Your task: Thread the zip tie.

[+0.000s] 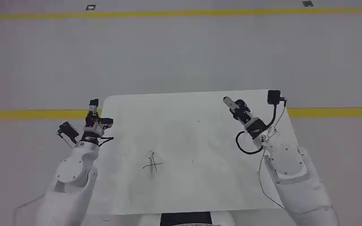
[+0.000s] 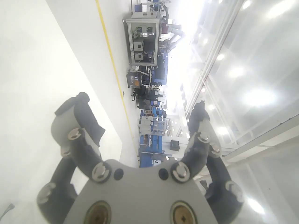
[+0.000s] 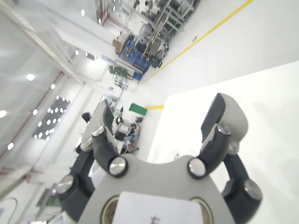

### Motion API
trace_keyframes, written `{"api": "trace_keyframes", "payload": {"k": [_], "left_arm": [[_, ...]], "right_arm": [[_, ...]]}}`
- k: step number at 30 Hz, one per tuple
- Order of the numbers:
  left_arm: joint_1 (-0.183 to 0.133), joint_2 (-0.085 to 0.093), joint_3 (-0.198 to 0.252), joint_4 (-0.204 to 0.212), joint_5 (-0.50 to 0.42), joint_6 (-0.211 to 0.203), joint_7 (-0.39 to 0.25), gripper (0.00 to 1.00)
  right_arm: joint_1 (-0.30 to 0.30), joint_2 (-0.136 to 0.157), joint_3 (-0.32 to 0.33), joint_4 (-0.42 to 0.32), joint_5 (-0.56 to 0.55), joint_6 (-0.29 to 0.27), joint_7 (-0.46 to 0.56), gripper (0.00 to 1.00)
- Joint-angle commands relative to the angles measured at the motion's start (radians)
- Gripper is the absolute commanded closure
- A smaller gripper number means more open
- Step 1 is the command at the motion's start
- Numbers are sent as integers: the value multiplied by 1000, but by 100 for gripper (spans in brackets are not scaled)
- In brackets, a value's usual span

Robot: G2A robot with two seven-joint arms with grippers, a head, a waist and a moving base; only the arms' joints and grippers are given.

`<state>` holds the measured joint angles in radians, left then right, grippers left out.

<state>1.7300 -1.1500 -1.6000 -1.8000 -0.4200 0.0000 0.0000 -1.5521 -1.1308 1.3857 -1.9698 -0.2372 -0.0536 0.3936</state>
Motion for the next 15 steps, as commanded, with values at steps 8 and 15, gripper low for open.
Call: {"api": "trace_keyframes", "payload": {"k": [8, 15], "left_arm": [[0, 0, 0, 0, 0, 0, 0, 0], [0, 0, 0, 0, 0, 0, 0, 0]], "right_arm": [[58, -2, -123, 19, -183, -25, 98, 0], [58, -2, -123, 19, -183, -25, 98, 0]]}}
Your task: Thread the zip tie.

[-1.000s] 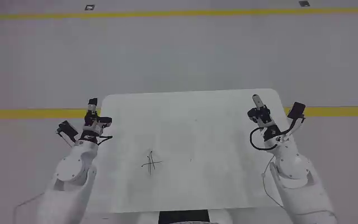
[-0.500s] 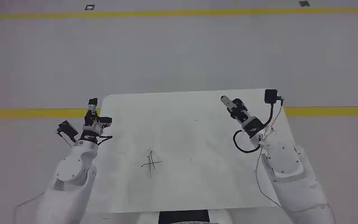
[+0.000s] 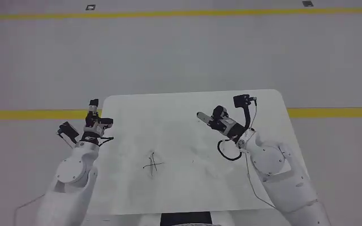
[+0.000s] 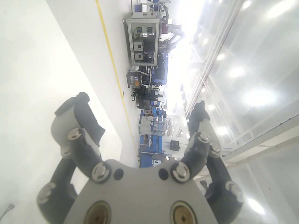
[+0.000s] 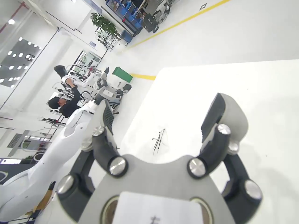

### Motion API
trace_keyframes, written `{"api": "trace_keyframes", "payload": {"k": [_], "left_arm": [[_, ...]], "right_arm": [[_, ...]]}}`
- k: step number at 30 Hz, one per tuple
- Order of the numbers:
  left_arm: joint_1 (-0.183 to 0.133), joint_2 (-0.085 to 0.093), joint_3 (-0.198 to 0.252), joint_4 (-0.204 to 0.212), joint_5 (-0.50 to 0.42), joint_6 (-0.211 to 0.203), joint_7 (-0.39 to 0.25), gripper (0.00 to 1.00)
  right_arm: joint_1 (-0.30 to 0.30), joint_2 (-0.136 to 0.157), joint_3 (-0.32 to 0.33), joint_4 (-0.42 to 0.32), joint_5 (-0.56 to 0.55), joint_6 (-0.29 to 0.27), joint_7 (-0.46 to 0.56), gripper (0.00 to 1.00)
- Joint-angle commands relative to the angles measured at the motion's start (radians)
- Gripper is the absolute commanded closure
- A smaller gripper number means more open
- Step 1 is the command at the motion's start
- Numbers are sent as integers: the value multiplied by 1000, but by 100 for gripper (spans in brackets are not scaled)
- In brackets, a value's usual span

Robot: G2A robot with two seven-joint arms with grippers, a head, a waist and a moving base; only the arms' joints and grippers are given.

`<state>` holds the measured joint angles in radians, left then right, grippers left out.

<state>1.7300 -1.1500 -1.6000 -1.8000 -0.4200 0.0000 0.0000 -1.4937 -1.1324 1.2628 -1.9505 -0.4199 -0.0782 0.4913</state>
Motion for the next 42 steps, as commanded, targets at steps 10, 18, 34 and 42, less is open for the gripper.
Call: {"api": "trace_keyframes", "payload": {"k": [10, 18, 34, 42], "left_arm": [[0, 0, 0, 0, 0, 0, 0, 0], [0, 0, 0, 0, 0, 0, 0, 0], [0, 0, 0, 0, 0, 0, 0, 0], [0, 0, 0, 0, 0, 0, 0, 0]], "right_arm": [[159, -9, -132, -15, -125, 2, 200, 0], [424, -61, -433, 92, -273, 72, 439, 0], [454, -77, -491, 116, -248, 56, 472, 0], [691, -167, -715, 274, -203, 78, 727, 0]]}}
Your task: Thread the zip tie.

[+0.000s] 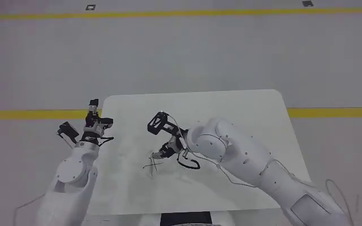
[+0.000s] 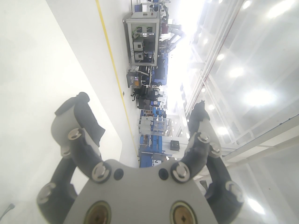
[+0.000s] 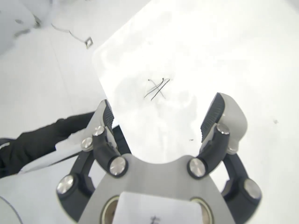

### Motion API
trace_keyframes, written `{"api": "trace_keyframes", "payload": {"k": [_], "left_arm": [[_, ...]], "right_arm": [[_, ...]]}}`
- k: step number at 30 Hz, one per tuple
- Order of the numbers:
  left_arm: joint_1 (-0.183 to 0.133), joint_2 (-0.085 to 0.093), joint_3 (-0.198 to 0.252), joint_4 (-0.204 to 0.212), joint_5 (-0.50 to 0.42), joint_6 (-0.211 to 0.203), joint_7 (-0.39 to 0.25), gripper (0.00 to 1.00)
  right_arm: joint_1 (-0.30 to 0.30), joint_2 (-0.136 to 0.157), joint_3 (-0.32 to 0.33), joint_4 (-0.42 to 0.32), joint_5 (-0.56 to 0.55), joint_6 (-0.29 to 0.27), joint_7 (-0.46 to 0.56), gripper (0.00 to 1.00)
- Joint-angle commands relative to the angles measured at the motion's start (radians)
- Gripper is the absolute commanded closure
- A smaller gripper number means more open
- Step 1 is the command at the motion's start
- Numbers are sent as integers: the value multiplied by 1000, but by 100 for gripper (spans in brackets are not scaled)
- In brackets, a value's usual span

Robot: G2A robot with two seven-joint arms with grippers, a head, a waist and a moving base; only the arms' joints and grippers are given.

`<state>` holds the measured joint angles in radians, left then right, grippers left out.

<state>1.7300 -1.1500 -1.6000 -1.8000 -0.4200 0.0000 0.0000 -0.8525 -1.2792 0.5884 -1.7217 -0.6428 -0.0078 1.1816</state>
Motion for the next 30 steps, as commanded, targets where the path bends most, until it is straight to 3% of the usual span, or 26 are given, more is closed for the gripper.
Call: {"api": "trace_keyframes", "payload": {"k": [1, 4, 7, 22, 26, 30], "left_arm": [[0, 0, 0, 0, 0, 0, 0, 0], [0, 0, 0, 0, 0, 0, 0, 0], [0, 0, 0, 0, 0, 0, 0, 0], [0, 0, 0, 0, 0, 0, 0, 0], [0, 0, 0, 0, 0, 0, 0, 0], [0, 0, 0, 0, 0, 0, 0, 0]], "right_arm": [[83, -39, -70, 78, 30, 19, 50, 0], [164, -103, -166, 174, 68, 43, 85, 0], [208, -145, -232, 235, 78, 10, 120, 0], [199, -150, -237, 234, 74, 12, 101, 0], [215, -180, -263, 259, 32, 111, 109, 0], [226, -233, -295, 324, 47, 216, 108, 0]]}}
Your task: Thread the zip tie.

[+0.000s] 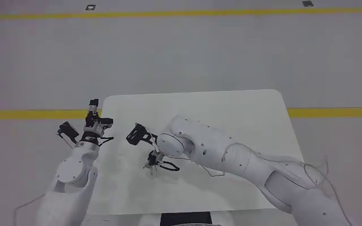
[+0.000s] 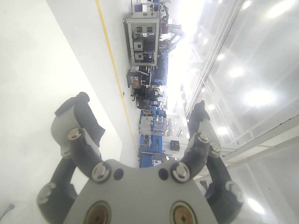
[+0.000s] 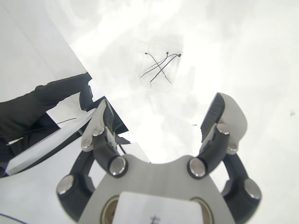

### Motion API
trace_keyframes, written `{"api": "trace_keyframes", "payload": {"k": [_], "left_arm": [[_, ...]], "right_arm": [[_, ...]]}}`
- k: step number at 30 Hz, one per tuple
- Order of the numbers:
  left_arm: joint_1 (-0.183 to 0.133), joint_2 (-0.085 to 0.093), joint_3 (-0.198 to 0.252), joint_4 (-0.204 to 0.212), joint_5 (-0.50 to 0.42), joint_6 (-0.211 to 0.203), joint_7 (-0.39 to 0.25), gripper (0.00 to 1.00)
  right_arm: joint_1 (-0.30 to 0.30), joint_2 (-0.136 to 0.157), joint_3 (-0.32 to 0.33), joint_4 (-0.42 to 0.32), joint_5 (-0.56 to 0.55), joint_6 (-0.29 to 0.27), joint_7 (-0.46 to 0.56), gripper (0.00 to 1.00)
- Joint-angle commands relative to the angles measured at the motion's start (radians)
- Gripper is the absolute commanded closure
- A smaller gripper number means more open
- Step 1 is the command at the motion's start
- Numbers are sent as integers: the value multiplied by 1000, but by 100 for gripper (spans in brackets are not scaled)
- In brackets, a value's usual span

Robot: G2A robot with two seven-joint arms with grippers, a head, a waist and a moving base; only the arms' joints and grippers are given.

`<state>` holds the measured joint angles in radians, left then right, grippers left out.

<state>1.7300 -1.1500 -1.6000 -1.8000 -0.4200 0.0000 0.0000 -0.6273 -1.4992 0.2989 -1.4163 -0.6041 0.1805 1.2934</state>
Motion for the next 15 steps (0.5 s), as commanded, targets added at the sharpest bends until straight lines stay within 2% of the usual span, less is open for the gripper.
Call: {"api": "trace_keyframes", "payload": {"k": [1, 4, 6, 15], "left_arm": [[0, 0, 0, 0, 0, 0, 0, 0], [0, 0, 0, 0, 0, 0, 0, 0], [0, 0, 0, 0, 0, 0, 0, 0], [0, 0, 0, 0, 0, 0, 0, 0]], "right_arm": [[3, -33, -21, 42, 15, 56, -4, 0], [11, -84, -46, 111, 45, 112, 1, 0], [19, -107, -56, 141, 57, 108, 1, 0], [19, -107, -56, 141, 57, 108, 1, 0]]}}
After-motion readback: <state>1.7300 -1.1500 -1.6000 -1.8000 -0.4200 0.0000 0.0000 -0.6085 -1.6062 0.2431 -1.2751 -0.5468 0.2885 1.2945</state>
